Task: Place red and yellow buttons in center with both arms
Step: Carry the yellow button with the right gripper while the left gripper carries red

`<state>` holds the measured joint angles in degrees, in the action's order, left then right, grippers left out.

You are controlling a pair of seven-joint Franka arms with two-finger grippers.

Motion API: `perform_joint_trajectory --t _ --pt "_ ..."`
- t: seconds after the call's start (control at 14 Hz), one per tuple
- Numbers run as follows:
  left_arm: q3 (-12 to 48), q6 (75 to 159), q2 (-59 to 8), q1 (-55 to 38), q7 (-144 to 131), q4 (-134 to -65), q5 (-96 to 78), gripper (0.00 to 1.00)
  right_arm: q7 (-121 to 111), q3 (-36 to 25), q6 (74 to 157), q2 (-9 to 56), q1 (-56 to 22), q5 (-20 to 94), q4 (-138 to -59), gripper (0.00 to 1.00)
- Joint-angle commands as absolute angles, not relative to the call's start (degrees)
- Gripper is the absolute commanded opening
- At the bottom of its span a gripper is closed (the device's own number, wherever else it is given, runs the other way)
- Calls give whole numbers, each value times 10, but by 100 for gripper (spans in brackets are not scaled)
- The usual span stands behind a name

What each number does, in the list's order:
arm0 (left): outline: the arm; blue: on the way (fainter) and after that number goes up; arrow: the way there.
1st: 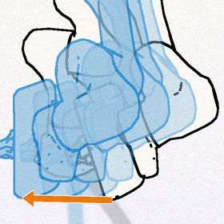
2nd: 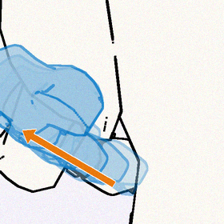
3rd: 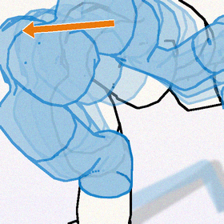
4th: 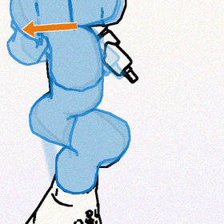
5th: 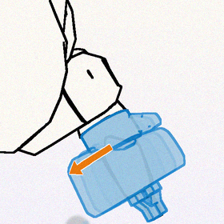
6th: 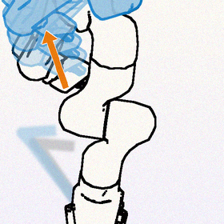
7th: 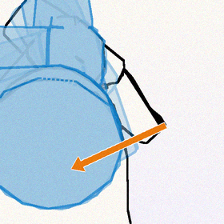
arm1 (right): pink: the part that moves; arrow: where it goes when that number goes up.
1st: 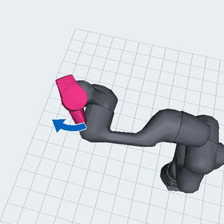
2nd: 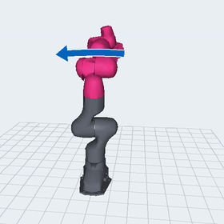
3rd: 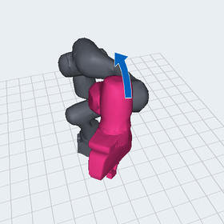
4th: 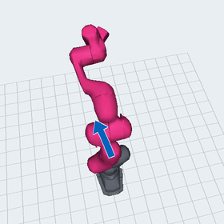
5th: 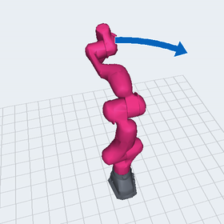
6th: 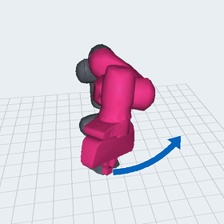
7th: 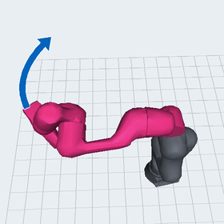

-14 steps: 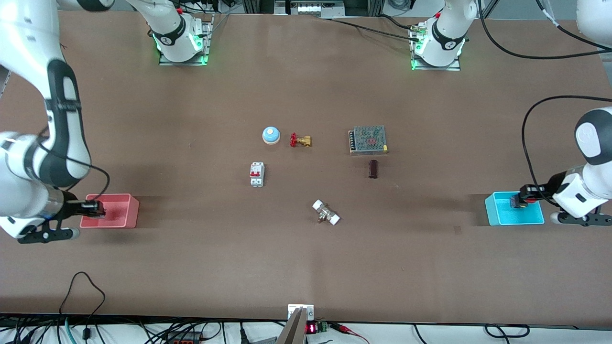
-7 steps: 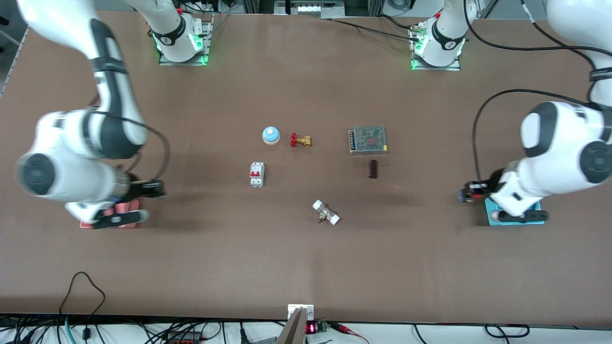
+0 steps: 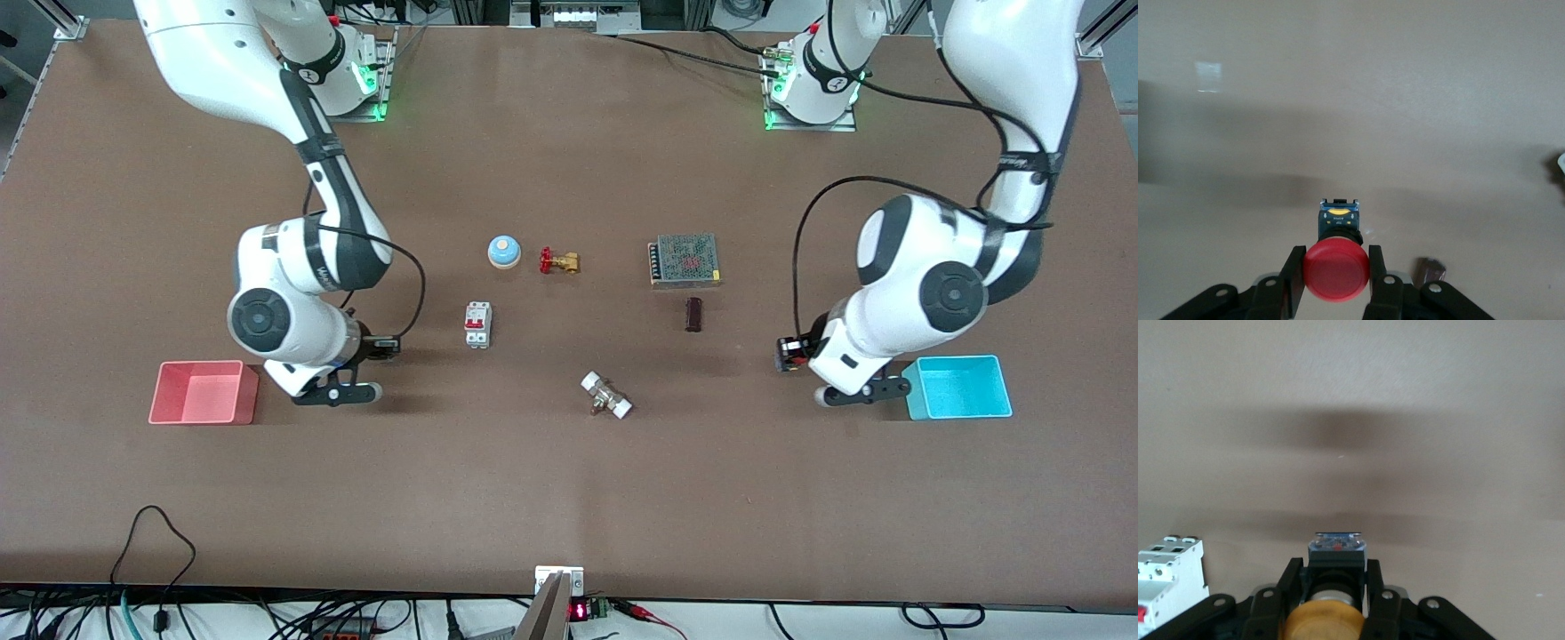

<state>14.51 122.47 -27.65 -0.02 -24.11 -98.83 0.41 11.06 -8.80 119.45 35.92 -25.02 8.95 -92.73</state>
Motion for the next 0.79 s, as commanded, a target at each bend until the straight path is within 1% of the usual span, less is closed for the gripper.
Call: perform_joint_trajectory --t 0.0,0.21,0.36,0.5,0.57,0.64,0.71 --pt "144 1298 -284 -14 -273 -1030 3 28 136 -93 1214 369 -259 101 -936 20" --pt "144 1331 -309 -37 -300 -1036 3 29 139 -93 1227 382 -268 102 -936 20" --pt "143 1339 -316 -44 -306 -1036 3 30 156 -93 1230 390 -277 102 -936 21" --pt "143 1339 -321 -47 -306 -1036 3 36 162 -93 1240 398 -287 102 -936 22" --pt "143 1339 -321 -47 -306 -1036 3 39 162 -93 1245 401 -287 102 -936 22" --pt "143 1339 -321 -47 -306 -1036 3 46 161 -93 1248 407 -287 102 -936 22" --pt "143 1339 -321 -47 -306 -1035 3 51 161 -93 1248 408 -287 102 -936 32"
